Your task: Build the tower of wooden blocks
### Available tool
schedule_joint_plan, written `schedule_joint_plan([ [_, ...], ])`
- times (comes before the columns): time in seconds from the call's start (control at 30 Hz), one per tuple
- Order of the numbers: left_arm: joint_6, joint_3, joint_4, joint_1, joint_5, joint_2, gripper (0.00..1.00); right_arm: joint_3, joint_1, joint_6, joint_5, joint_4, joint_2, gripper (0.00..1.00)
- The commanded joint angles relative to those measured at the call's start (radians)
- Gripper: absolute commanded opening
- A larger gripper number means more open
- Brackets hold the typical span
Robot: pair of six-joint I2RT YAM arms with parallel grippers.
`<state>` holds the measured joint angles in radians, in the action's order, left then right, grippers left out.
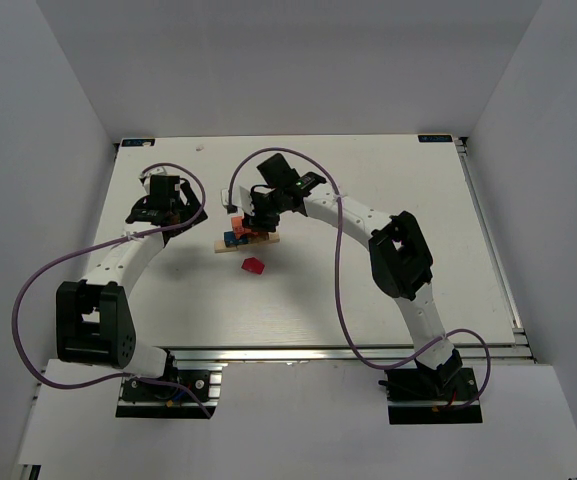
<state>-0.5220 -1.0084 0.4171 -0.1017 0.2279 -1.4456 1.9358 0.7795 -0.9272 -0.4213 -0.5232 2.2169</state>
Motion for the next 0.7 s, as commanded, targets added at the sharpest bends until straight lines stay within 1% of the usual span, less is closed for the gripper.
schedule_joint_plan([
  [0.0, 0.013, -0.007, -0.018, 0.003, -0.016, 0.011, 0.98, 0.038, 0.003, -0.001, 0.007, 0.026, -0.005, 0.55],
  [0.1, 0.02, -0.006, -0.026, 0.003, -0.035, 0.011, 0.98, 0.038, 0.004, -0.001, 0.006, 0.028, -0.005, 0.56],
  [0.43, 0.063, 0.01, -0.077, -0.006, -0.18, -0.001, 0.98, 0.015, 0.003, 0.008, 0.003, 0.071, -0.033, 0.58],
  [0.67, 0.074, -0.01, -0.074, -0.036, -0.19, -0.036, 0.98, 0.005, 0.004, 0.008, 0.001, 0.075, -0.037, 0.58],
])
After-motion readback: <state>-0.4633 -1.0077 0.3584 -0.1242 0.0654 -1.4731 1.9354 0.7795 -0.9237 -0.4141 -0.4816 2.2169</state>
